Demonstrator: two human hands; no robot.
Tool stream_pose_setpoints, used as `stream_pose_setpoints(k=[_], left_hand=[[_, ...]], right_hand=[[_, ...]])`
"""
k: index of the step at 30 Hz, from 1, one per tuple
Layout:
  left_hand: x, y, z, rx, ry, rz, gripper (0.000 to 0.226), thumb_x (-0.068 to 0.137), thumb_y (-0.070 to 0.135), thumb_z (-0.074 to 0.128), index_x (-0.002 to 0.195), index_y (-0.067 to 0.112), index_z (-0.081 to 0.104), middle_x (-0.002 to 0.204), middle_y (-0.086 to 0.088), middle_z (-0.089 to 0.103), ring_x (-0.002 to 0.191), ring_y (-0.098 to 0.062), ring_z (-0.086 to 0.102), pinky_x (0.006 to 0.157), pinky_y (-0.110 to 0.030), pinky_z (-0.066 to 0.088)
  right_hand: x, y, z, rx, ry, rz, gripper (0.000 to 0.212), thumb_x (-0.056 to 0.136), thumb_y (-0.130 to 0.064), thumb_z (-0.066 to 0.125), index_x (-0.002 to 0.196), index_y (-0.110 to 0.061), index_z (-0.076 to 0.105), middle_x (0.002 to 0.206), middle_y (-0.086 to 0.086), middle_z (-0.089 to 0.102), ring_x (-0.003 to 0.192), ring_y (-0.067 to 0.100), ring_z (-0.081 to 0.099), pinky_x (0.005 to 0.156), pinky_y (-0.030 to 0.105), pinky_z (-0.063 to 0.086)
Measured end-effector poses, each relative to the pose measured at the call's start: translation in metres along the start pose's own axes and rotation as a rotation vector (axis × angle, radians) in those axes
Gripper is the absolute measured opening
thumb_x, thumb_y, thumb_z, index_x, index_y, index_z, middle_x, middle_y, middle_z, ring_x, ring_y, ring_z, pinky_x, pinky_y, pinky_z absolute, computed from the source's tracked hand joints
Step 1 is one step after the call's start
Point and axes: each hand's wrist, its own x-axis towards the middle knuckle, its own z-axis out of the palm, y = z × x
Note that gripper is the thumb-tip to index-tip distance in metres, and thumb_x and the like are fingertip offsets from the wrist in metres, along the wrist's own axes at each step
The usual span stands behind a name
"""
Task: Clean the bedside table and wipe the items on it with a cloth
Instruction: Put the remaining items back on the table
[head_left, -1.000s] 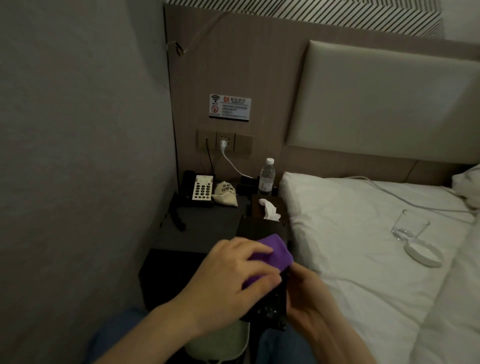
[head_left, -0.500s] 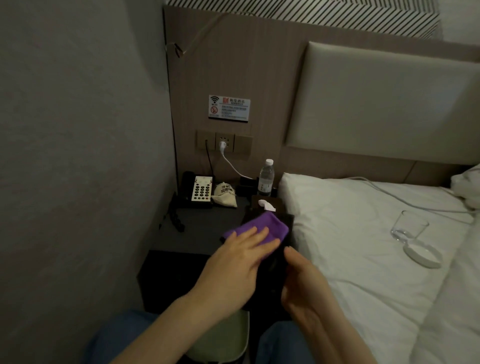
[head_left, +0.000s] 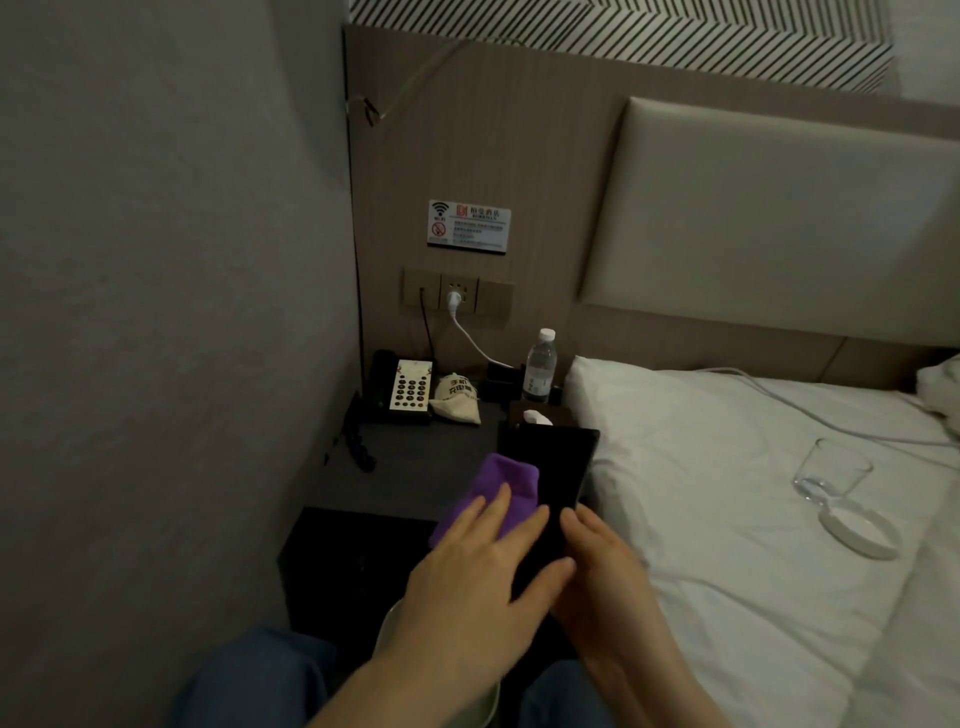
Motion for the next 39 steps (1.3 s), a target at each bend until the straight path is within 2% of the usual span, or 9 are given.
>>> stream_pose_setpoints(k=[3,6,10,14,17,21,25,31,39], left_hand=[[0.001,0.008,-0.001,-0.317,0.115,-0.039,0.07,0.087,0.067,0.039,0.148,0.05,0.011,0.149,0.025,0.026,0.139,0.0,0.025,0.113,-0.023,0.027],[0.014,0.012,-0.01,-0.906,0.287,-0.215,0.062,0.088,0.048,0.054,0.145,0.038,0.031,0.137,0.012,0.047,0.123,-0.004,0.049,0.108,-0.031,0.04],[0.023,0.013,-0.019,-1.324,0.293,-0.401,0.047,0.079,0.06,0.057,0.119,0.035,0.059,0.128,0.002,0.056,0.107,-0.008,0.061,0.09,-0.028,0.049],[0.033,-0.012,-0.033,-1.747,0.288,-0.533,0.073,0.055,0.068,0.07,0.106,0.017,0.072,0.102,-0.009,0.072,0.096,-0.02,0.069,0.09,-0.037,0.05],[0.051,-0.051,-0.038,-1.846,0.371,-0.609,0.054,0.067,0.047,0.073,0.105,0.009,0.071,0.101,-0.014,0.073,0.096,-0.025,0.069,0.085,-0.039,0.052],[0.087,-0.098,-0.034,-1.897,0.441,-0.786,0.022,0.092,0.02,0.059,0.104,0.002,0.062,0.103,-0.019,0.065,0.093,-0.031,0.063,0.071,-0.04,0.05],[0.126,-0.128,-0.026,-1.944,0.369,-0.843,0.017,0.095,0.015,0.053,0.095,0.0,0.061,0.079,-0.018,0.068,0.081,-0.029,0.059,0.084,-0.041,0.049],[0.183,-0.164,0.001,-1.932,0.272,-0.839,0.01,0.085,0.003,0.058,0.084,-0.001,0.068,0.075,-0.016,0.067,0.078,-0.027,0.061,0.069,-0.035,0.049],[0.254,-0.205,0.051,-1.955,0.291,-0.864,0.032,0.101,0.011,0.041,0.127,-0.003,0.054,0.093,-0.017,0.061,0.104,-0.031,0.057,0.097,-0.036,0.041]], right_hand=[[-0.001,0.001,0.002,-0.163,0.009,-0.113,0.016,0.096,-0.014,0.054,0.09,-0.021,0.067,0.081,0.003,0.074,0.063,0.009,0.07,0.047,0.019,0.051],[0.004,0.005,0.008,-0.678,0.006,-0.454,0.021,0.098,-0.012,0.051,0.091,-0.021,0.069,0.082,-0.003,0.072,0.075,0.009,0.068,0.062,0.019,0.05],[0.007,0.015,0.029,-1.163,-0.036,-0.811,0.024,0.098,-0.026,0.046,0.114,-0.035,0.061,0.085,-0.014,0.071,0.077,0.0,0.066,0.062,0.015,0.047],[0.024,0.027,0.052,-1.627,-0.142,-1.098,0.037,0.087,-0.028,0.061,0.125,-0.028,0.061,0.1,-0.005,0.074,0.079,0.012,0.069,0.061,0.025,0.049],[0.049,0.032,0.062,-1.827,-0.245,-1.18,0.047,0.075,-0.024,0.078,0.121,-0.018,0.068,0.115,0.002,0.071,0.095,0.011,0.071,0.066,0.019,0.056],[0.097,0.041,0.072,-2.012,-0.472,-1.138,0.048,0.092,-0.026,0.056,0.139,-0.016,0.05,0.141,0.011,0.053,0.126,0.026,0.055,0.084,0.037,0.058],[0.141,0.044,0.077,-2.053,-0.483,-1.089,0.044,0.086,-0.033,0.066,0.128,-0.02,0.061,0.129,0.007,0.064,0.114,0.022,0.064,0.069,0.034,0.061],[0.224,0.057,0.073,-2.03,-0.431,-0.962,0.039,0.086,-0.023,0.063,0.124,-0.018,0.058,0.119,0.003,0.067,0.098,0.02,0.069,0.064,0.029,0.054],[0.33,0.077,0.063,-2.247,-0.5,-0.846,0.044,0.097,-0.016,0.043,0.141,-0.009,0.039,0.147,0.015,0.042,0.134,0.03,0.043,0.099,0.044,0.045]])
